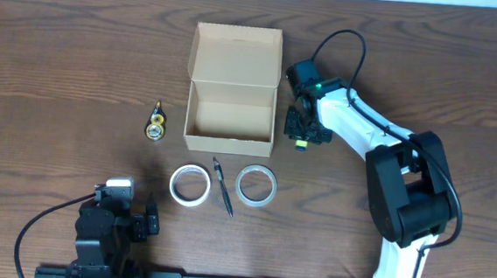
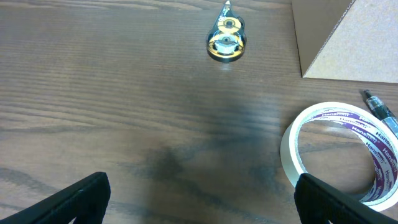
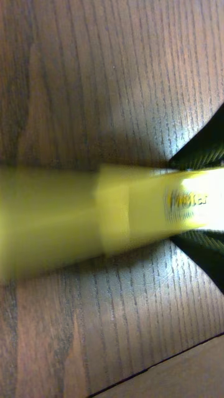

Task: Pack container
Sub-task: 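Reach the right gripper to the yellow highlighter and grasp it, then lift the highlighter and lower it into the box, release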

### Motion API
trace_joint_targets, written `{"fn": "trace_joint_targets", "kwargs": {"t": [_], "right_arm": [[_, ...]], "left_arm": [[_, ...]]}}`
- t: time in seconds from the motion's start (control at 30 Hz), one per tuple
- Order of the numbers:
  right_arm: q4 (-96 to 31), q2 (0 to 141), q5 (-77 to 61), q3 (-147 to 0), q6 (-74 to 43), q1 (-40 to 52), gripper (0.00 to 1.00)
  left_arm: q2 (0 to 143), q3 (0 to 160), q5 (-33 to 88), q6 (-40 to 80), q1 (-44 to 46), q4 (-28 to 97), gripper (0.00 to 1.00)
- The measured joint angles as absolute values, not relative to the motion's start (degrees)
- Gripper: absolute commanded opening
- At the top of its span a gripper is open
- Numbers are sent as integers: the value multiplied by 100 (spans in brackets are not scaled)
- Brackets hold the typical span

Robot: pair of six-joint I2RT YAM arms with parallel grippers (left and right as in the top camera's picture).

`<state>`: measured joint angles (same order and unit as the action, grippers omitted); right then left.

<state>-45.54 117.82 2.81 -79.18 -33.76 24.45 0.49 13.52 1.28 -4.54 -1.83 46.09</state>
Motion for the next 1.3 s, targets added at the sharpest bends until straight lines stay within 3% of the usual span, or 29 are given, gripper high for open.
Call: {"fn": "trace_joint_targets", "kwargs": {"t": [0.3,0.47,0.67,0.9,1.3], "right_arm": [[-4895,11782,362,-7946,-3367,2445,13],[-5229,11627,471,-7944,-3367,2445,16],[-5419,10335,506,-7944,-3218,2453,12],[-5116,9164,506,-7944,-2860,2869,17],[-3828,9485,80,-7946,-2742,3459,18]], "left_arm": [[49,1352,130,-454,-183,4611,95],[49,1352,128,-454,-183,4611,95],[49,1352,128,-456,-183,4609,95],[49,1352,128,-454,-183,4609,96],[49,1352,128,-454,-183,4609,95]]}}
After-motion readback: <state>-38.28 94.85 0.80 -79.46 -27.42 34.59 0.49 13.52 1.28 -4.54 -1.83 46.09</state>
